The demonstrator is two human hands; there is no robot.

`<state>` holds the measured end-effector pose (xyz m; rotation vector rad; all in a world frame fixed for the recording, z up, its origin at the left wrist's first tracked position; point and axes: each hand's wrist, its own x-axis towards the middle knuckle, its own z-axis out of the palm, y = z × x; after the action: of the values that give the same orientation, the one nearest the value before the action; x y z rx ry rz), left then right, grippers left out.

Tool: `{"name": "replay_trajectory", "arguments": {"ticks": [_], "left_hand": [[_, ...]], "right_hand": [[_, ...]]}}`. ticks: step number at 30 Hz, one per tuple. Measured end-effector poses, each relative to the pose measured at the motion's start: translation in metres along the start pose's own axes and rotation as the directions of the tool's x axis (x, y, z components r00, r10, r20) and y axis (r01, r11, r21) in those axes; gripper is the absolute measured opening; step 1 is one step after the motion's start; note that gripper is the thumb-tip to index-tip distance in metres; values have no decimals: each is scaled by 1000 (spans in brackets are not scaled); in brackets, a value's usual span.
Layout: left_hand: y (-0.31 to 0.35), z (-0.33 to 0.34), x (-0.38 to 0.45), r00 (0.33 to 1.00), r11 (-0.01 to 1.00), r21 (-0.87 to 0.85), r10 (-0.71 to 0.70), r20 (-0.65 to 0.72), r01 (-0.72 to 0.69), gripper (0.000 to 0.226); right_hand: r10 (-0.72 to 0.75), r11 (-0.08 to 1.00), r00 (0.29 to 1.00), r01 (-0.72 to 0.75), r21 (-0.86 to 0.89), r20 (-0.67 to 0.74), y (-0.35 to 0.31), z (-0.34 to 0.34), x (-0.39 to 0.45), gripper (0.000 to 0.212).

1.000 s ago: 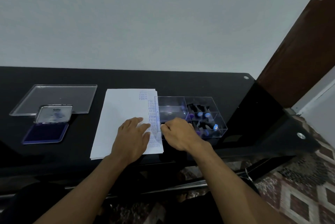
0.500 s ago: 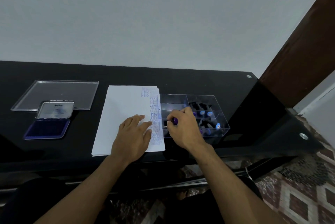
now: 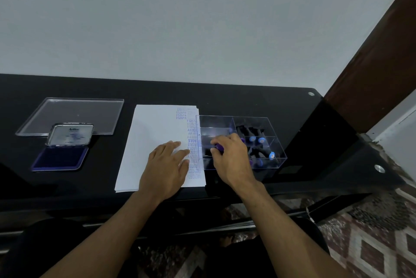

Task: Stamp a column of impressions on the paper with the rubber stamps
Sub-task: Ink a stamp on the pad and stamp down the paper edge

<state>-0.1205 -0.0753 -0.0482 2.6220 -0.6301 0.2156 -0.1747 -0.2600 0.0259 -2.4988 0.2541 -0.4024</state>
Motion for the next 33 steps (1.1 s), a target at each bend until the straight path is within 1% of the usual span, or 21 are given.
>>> {"name": "replay_trajectory", "arguments": {"ticks": [3, 7, 10, 12, 14, 15, 18, 22, 29, 33], "left_hand": [[0, -2, 0, 1000, 1000, -17, -9, 22, 9, 39], [4, -13, 4, 998, 996, -87, -30, 51, 35, 44], [0, -27, 5, 997, 992, -111, -57, 43, 61, 49], [-8, -37, 3, 997, 991, -109, -71, 43, 76, 50], [-19, -46, -1, 994, 990, -101, -96, 47, 100, 50], [-25, -51, -4, 993, 990, -88, -111, 45, 115, 50], [-49, -65, -13, 986, 986, -44, -159, 40, 161, 52], [-81, -85, -29, 978, 979, -22, -202, 58, 204, 58], [-140, -120, -71, 951, 952, 32, -301, -66, 304, 62], [-171, -133, -91, 927, 929, 47, -361, -100, 367, 67]], "right_hand": [[5, 1000, 1000, -5, -2, 1, 0, -1, 0, 23], [4, 1000, 1000, -4, 8, -24, -5, -3, 1, 24], [-16, 999, 996, 19, 32, -88, -16, -3, 2, 18], [-35, 997, 986, 45, 59, -162, -26, -2, 2, 15], [-57, 993, 972, 79, 88, -227, -39, 2, 4, 15], [-69, 991, 969, 95, 99, -239, -46, 5, 4, 16], [-103, 986, 976, 126, 111, -193, -70, 19, 5, 20], [-129, 983, 989, 138, 123, -74, -103, 49, 5, 23], [-252, 956, 966, 239, 172, 56, -161, 102, 0, 22], [-320, 935, 941, 296, 196, 108, -189, 125, -2, 25]]}}
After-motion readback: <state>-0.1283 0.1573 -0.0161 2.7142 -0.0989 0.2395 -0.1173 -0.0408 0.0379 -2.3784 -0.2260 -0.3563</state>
